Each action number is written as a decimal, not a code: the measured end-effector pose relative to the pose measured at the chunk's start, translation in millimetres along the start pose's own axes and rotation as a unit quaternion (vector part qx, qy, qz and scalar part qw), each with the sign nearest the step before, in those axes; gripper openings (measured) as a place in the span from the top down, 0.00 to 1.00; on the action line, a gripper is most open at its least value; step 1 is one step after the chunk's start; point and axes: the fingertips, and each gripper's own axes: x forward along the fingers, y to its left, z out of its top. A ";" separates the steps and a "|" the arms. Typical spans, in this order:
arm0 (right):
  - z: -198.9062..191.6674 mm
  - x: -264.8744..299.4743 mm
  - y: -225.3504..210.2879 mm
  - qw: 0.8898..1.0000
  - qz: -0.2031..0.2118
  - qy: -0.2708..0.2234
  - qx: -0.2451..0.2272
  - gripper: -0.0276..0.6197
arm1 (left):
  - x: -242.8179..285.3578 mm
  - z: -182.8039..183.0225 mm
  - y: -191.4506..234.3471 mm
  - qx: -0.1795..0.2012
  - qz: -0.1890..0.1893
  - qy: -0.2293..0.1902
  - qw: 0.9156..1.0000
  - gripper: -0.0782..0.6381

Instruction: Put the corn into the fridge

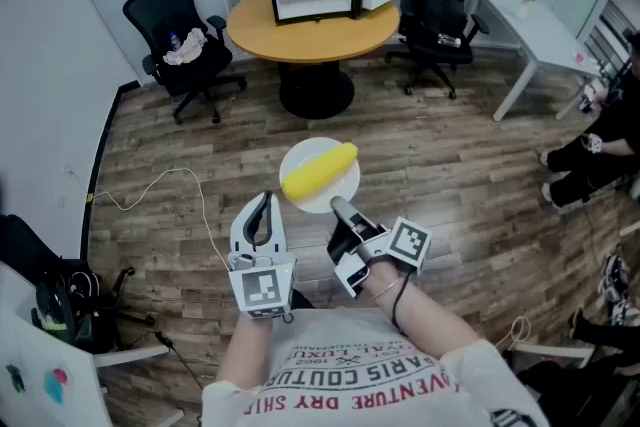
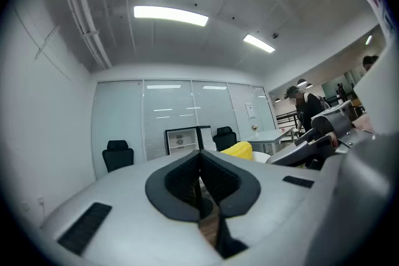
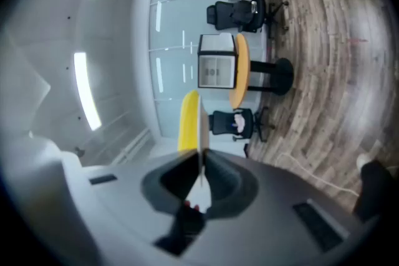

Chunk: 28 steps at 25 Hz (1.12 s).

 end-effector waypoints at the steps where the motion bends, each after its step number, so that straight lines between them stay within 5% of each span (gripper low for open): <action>1: 0.1 0.9 -0.3 1.000 0.000 0.001 0.002 0.89 | 0.8 0.5 -1.2 -0.002 -0.002 -0.001 1.000 0.84; 21: 0.7 -6.9 -13.8 0.999 -0.029 0.000 -0.015 0.89 | 0.1 -21.3 -8.9 -0.041 -0.014 0.016 0.999 0.84; 28: 15.8 27.1 -27.8 0.999 -0.042 -0.002 -0.030 0.89 | 38.8 -44.0 8.0 -0.041 -0.027 0.022 0.999 0.84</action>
